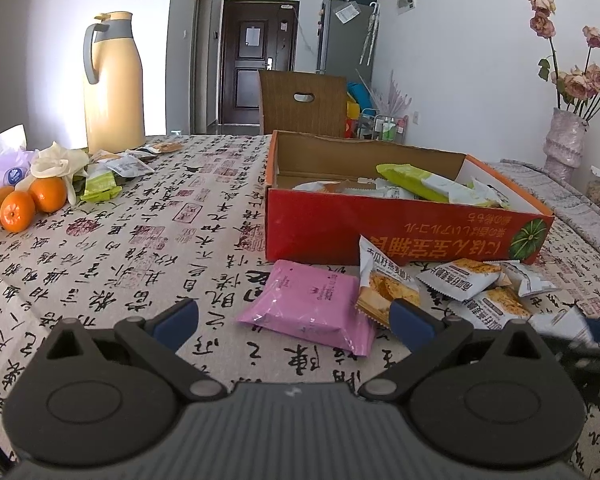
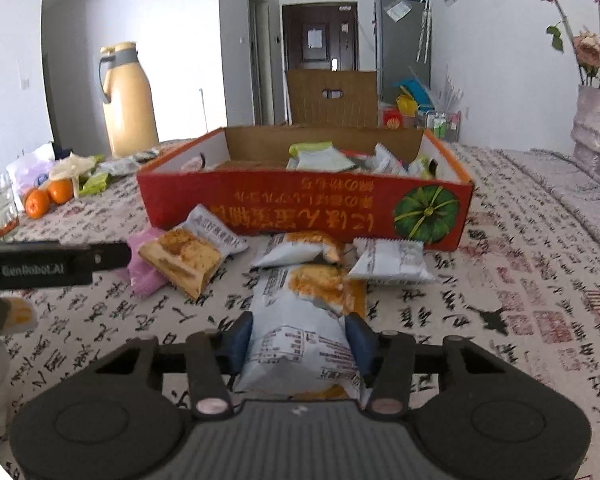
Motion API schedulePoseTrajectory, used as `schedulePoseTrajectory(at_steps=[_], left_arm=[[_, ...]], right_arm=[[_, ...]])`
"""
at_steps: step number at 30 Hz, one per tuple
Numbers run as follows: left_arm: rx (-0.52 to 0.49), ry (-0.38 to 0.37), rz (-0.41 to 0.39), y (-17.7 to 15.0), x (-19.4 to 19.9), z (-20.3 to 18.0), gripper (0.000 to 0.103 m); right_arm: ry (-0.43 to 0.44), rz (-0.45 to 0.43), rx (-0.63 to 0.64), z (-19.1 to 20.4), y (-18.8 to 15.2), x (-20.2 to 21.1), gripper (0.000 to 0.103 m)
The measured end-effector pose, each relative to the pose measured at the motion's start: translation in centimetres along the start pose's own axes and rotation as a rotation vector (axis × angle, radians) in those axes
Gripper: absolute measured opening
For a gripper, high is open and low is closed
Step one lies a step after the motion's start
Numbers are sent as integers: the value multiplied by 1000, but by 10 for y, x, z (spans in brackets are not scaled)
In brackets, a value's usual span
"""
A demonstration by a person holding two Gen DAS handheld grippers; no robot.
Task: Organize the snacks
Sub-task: 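Lower the right gripper onto the white printed biscuit packet and close, then grasp the pink packet with the left gripper while the right holds the white packet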
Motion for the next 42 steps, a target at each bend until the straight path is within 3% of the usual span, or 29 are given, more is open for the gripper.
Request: schedulePoseTrajectory(at_steps=[15, 24, 27, 34, 37, 42], left_arm=[[-1, 43, 2, 0, -1, -1, 103], [18, 73, 9, 14, 4, 2, 103], [4, 115, 11, 24, 2, 4, 103], [-35, 194, 116, 34, -33, 5, 103], [-37, 199, 166, 32, -48, 4, 103], [-33, 163, 179, 35, -54, -2, 103]], right_arm=[[-134, -100, -68, -64, 29, -9, 49], [-82, -109, -134, -79, 21, -27, 49], [-71, -115, -152, -81, 18, -26, 49], [-63, -139, -145, -80, 13, -23, 49], [-51, -150, -152, -81, 12, -21, 49], [-32, -155, -156, -82, 12, -20, 50]])
Point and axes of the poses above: each gripper's, at about its wrist camera, not at the fingertips, and x roughly against the way its jaws point, z to its left, y to its top, the point moved 1 cm from there along -x, roughly the way its jaws point, and after that the axes turned 1 degree about x, right-handed, at the moved point
